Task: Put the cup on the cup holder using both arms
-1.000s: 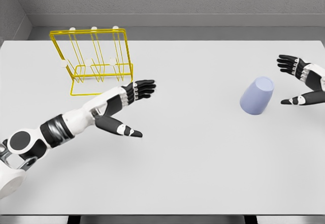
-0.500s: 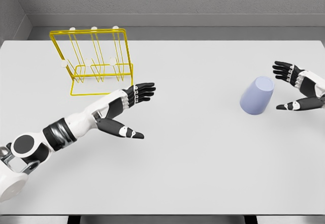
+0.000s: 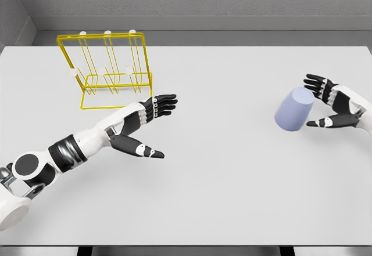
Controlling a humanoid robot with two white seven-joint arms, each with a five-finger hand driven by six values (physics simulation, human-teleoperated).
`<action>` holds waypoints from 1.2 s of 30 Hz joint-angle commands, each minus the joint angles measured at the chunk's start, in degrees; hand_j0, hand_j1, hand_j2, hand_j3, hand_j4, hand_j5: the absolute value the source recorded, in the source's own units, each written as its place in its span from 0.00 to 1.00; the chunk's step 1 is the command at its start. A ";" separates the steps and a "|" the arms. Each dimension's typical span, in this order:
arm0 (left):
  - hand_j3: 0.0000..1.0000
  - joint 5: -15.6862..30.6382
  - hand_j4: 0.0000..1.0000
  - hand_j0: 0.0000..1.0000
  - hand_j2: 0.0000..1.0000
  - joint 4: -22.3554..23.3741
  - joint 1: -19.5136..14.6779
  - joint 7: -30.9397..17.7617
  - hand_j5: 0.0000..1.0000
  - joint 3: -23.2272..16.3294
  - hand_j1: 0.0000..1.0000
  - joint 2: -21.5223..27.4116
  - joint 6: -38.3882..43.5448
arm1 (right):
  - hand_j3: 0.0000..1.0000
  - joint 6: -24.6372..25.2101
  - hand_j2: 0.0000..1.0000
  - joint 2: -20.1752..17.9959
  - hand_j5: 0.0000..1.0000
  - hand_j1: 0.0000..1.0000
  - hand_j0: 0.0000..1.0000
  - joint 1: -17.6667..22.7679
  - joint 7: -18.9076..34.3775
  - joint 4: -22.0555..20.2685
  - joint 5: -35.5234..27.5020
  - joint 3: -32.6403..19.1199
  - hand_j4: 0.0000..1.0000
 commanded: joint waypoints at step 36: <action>1.00 0.21 1.00 1.00 1.00 0.41 0.00 -0.09 1.00 0.11 1.00 0.04 0.00 | 1.00 0.72 1.00 2.12 1.00 1.00 1.00 0.70 0.00 -0.41 0.08 0.54 1.00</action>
